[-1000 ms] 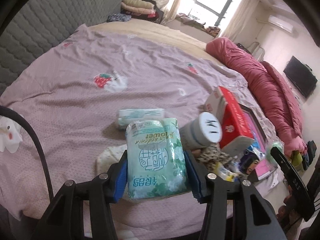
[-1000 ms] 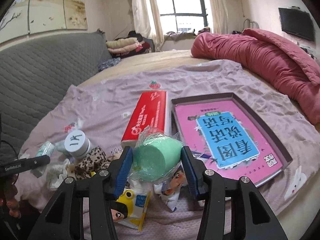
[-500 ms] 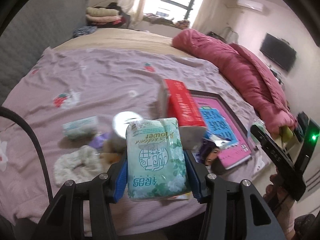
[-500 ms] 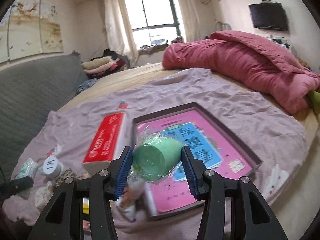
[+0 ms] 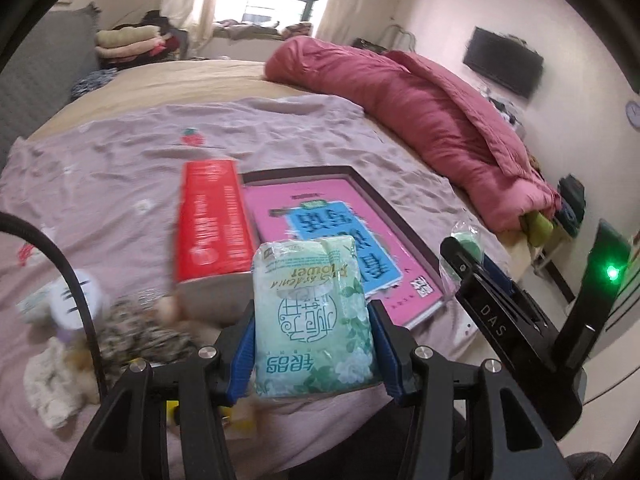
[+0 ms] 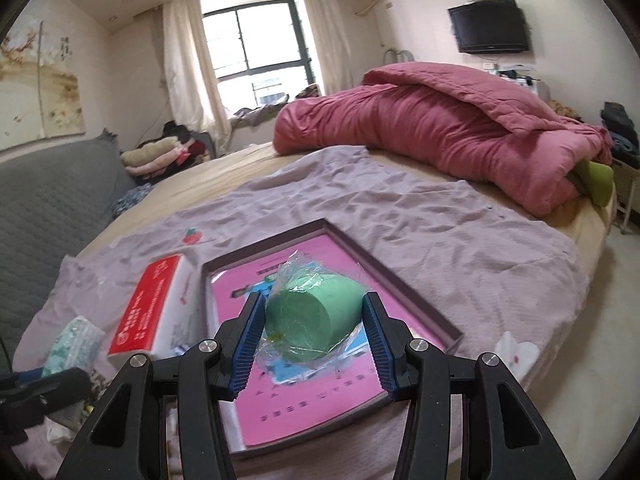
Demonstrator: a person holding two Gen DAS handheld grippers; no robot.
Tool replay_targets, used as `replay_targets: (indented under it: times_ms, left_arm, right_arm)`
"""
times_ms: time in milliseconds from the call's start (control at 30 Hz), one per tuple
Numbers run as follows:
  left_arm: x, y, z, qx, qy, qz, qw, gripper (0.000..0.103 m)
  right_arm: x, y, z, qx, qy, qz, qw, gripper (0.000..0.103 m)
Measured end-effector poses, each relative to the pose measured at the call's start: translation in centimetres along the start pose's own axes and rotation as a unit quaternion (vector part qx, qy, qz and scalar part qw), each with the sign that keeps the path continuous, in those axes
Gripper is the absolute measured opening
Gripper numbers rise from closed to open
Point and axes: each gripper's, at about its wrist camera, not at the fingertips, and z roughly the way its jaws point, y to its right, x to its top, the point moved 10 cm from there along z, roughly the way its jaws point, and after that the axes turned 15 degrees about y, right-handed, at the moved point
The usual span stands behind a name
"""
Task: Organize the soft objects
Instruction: 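Carry the green pack with the left tool while the right tool carries the cup to the pink tray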
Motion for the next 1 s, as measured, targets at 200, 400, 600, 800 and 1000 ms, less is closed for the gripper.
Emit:
replay_targets:
  times_ms: [200,400,600,800,1000]
  left_arm:
    - [-0.7,3.5,3.2,-0.016,-0.02,0.018,0.9995,0.052]
    - [-1.2,5.2,5.9,-0.025,-0.033,0.029,0.9987,0.052]
    - [-3.1,6.7,8.8,-0.032,-0.06,0.042,0.9968,0.052]
    - [-4.0,7.3,11.2,-0.03,-0.074,0.044,0.9958,0.052]
    - [-4.9,6.5,13.0,-0.021,-0.087,0.044,0.995,0.052]
  right_arm:
    - [0.7,3.1,0.1,-0.03,0.015,0.009,0.999,0.051]
    - [0.5,5.8,0.5,-0.051,0.011,0.032,0.998,0.051]
    - [0.6,7.4,0.7,-0.063,0.015,0.044,0.997,0.051]
    - [0.3,8.1,1.1,-0.068,0.008,0.057,0.996,0.051]
    - [0.0,7.1,1.8,-0.056,-0.001,0.045,0.997,0.051]
